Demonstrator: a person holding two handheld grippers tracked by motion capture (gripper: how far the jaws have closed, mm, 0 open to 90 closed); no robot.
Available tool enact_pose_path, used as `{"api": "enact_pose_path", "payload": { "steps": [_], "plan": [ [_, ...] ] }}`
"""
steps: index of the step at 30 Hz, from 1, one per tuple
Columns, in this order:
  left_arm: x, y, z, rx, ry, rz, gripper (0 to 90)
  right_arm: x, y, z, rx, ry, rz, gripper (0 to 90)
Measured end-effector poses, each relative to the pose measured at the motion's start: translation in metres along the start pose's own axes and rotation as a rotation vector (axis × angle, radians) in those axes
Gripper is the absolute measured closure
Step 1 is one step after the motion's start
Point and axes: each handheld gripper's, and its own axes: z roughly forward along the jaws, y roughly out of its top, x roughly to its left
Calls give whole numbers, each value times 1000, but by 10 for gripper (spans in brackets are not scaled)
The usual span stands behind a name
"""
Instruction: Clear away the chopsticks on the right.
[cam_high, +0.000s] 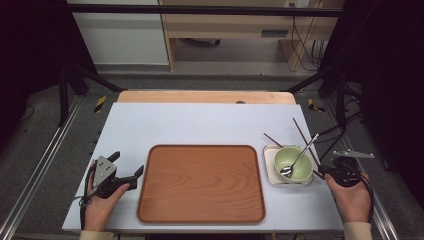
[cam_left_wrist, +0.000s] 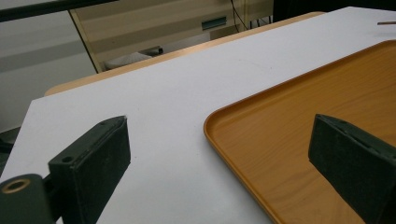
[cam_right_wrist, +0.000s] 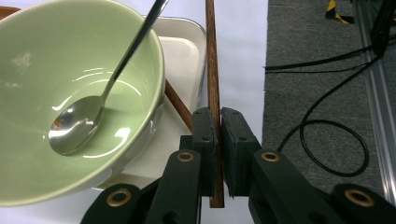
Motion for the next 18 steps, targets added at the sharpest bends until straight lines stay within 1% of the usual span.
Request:
{"api": "enact_pose_path", "payload": {
  "steps": [1, 2, 3, 4, 5, 8, 9, 11, 12, 14, 15, 16, 17, 18],
  "plan": [
    [1, 1, -1, 0, 3, 8, 53, -2, -1, -2, 6, -21, 1, 849],
    [1, 1, -1, 0, 3, 8, 53, -2, -1, -2, 6, -21, 1, 849],
    [1, 0, -1, 1, 6, 9, 53, -5, -1, -5, 4, -33, 14, 849],
    [4, 0, -3, -3, 9, -2, 53, -5, -1, -8, 1, -40, 20, 849],
    [4, 0, -3, -3, 9, -2, 53, -5, -1, -8, 1, -40, 20, 849],
    [7, -1, -4, -6, 13, -14, 53, -7, 0, -15, -26, -58, 21, 849],
    [7, -1, -5, -15, 15, -19, 54, -8, 1, -21, -53, -63, 20, 849],
    [7, 1, -6, -18, 12, -17, 55, -8, 2, -28, -74, -77, 17, 850],
    [7, 1, -6, -19, 12, -16, 55, -9, 3, -33, -92, -82, 25, 850],
    [7, 1, -6, -20, 11, -16, 55, -10, 5, -43, -122, -81, 38, 850],
    [7, 1, -6, -19, 11, -16, 55, -10, 6, -48, -144, -82, 36, 850],
    [7, 1, -6, -19, 11, -16, 55, -10, 6, -48, -144, -82, 36, 850],
    [7, 0, -5, -18, 11, -15, 55, -9, 9, -59, -177, -68, 38, 850],
    [7, 0, -5, -22, 6, -17, 55, -7, 11, -63, -191, -56, 37, 850]
  ]
}}
